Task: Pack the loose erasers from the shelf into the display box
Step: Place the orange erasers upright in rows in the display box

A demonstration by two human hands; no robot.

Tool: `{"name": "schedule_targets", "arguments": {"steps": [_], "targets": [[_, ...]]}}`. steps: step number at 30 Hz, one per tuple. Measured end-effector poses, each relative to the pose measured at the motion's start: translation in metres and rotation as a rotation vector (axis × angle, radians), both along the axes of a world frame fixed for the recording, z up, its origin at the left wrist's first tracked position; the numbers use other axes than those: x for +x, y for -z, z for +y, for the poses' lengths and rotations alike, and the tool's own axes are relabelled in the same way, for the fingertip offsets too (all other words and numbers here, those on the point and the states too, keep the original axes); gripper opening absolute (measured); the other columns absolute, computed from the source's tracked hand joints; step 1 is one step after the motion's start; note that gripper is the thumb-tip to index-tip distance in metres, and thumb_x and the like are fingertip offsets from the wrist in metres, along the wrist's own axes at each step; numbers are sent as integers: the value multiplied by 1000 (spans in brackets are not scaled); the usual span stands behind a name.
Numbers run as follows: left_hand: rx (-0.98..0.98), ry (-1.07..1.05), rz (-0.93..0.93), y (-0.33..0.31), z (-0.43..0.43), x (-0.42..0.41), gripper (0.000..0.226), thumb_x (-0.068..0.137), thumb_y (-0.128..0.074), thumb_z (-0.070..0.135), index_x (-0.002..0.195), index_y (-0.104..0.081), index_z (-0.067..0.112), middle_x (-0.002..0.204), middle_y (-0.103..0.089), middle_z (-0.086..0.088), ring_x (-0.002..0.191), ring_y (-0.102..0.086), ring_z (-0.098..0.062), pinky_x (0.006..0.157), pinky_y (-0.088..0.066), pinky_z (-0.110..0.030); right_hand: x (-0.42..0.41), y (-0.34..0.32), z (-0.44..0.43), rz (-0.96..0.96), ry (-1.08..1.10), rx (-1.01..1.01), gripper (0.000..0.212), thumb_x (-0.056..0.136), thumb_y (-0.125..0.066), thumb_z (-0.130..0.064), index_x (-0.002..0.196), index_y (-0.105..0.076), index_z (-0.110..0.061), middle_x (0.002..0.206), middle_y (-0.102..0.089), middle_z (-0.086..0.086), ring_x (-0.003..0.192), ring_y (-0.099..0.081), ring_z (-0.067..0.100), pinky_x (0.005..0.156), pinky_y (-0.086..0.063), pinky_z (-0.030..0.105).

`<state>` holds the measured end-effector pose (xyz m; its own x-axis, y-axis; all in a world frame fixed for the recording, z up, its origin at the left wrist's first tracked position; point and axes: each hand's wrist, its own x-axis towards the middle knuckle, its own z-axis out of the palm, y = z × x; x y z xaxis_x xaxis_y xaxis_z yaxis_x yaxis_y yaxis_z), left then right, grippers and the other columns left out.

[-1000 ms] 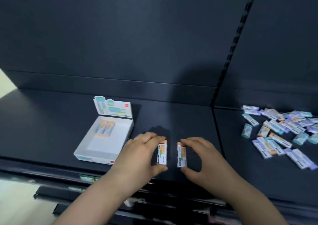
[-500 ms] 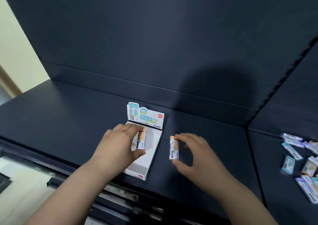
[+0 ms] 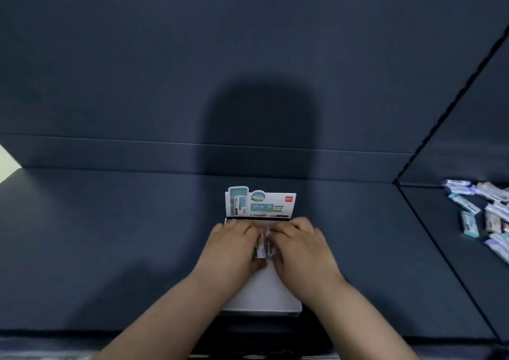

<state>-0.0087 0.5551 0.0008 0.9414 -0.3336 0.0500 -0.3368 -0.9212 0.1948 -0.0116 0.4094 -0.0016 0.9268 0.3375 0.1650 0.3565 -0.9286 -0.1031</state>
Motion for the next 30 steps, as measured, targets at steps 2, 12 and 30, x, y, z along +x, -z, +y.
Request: {"name": "schedule_targets", "arguments": {"steps": [2, 12, 30], "targets": [[-5, 37, -19, 2, 5, 0, 41, 87, -48, 45, 122, -50, 23, 131, -44, 7, 123, -37, -15, 92, -25, -28, 1, 7, 2, -41, 49, -64, 28, 40, -82, -30, 66, -70, -30, 78, -66, -19, 75, -60, 14, 54, -43, 24], [-34, -1, -50, 10, 3, 1, 28, 93, -44, 30, 118, -55, 24, 123, -51, 6, 118, -41, -17, 88, -25, -28, 3, 6, 6, 64, 108, -36, 33, 44, -87, -31, 74, -73, -36, 67, -63, -8, 62, -59, 20, 55, -28, 26], [50, 329, -263, -27, -34, -12, 40, 61, -79, 37, 95, -70, 20, 86, -68, 1, 83, -65, -22, 72, -52, -34, -33, -25, -56, -29, 354, 354, 43, 78, -70, -34, 119, -62, -22, 124, -57, -1, 116, -50, 23, 98, -42, 42]]}}
